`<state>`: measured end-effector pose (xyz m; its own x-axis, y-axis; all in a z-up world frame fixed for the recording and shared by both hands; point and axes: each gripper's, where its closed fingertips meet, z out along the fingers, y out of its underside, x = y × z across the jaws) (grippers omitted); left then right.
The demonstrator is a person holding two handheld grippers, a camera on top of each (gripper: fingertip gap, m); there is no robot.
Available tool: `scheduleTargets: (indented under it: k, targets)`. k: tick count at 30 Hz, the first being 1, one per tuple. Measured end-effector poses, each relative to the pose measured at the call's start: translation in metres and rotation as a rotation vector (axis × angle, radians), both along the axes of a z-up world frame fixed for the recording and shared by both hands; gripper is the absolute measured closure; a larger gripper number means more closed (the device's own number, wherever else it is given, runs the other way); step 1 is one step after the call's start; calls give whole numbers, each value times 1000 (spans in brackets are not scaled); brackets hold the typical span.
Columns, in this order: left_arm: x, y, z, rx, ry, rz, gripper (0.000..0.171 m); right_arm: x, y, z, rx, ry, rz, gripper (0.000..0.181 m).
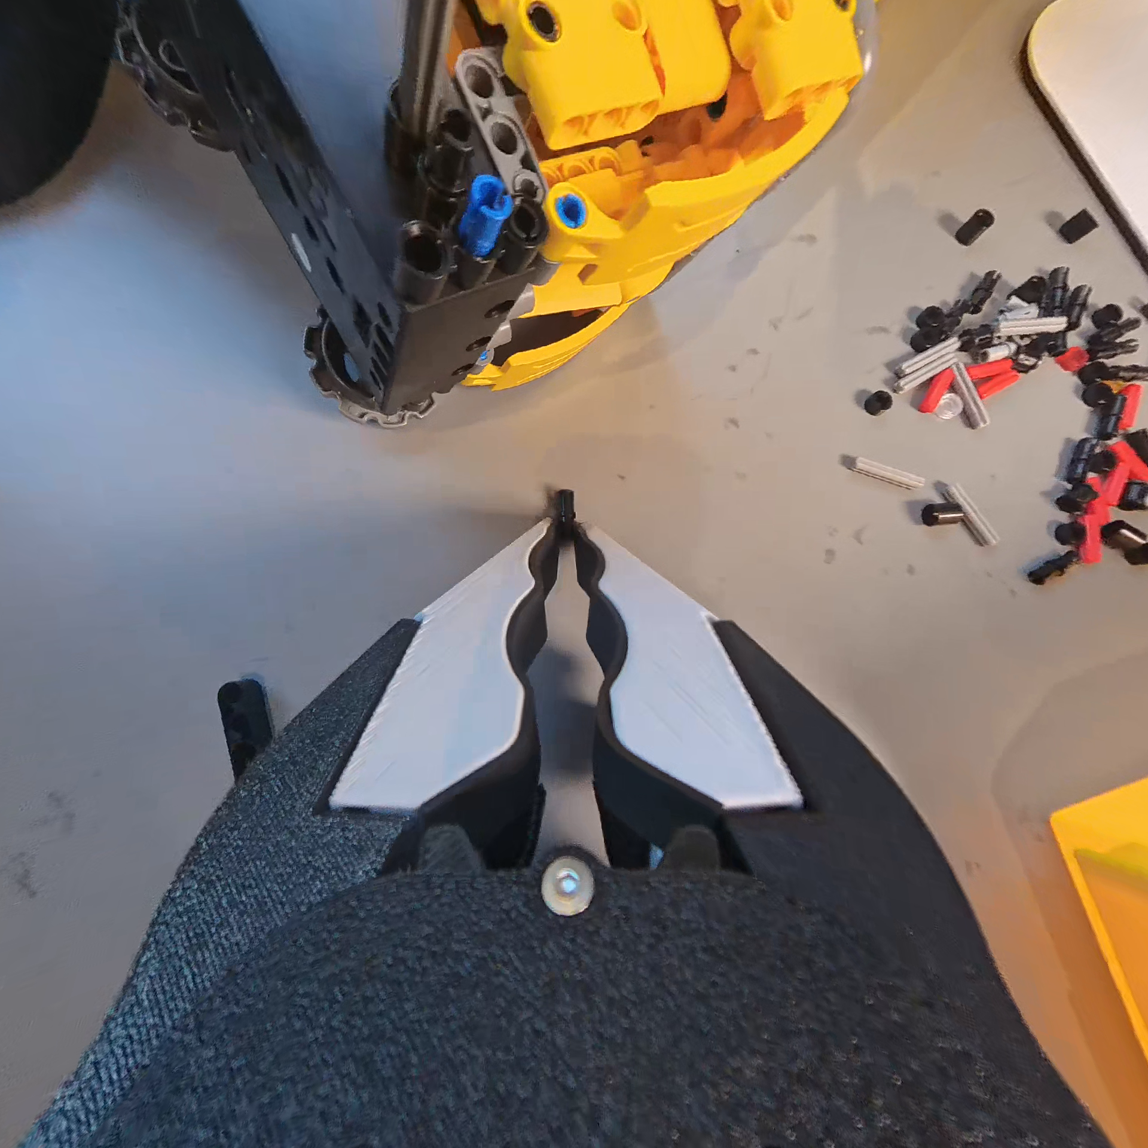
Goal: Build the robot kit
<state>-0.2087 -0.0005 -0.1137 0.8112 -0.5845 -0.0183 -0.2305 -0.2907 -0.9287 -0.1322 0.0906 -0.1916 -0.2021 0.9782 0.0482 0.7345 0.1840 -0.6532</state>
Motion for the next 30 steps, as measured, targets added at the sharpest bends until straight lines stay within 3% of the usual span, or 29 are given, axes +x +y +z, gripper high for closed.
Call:
scheduleTargets:
  k: [4,8,12,16,22,26,30]
  targets:
    - [0,0,0,-2,-1,0,145,13,11,16,25,46,-11,177]
    - [0,0,0,-1,-5,-1,145,61,72,49,28,126,-219,177]
    - [-1,0,0,-2,-12,-1,145,123,120,48,42,83,-396,177]
    - [0,0,-1,0,-12,0,145,159,123,26,27,21,-456,177]
    - [0,1,-1,1,-17,0,145,176,126,1,27,-30,-519,176]
    - [0,0,-1,1,-16,0,145,175,128,4,30,-24,-522,167]
    - [-1,0,-1,-1,-16,-1,145,144,121,36,53,101,-449,164]
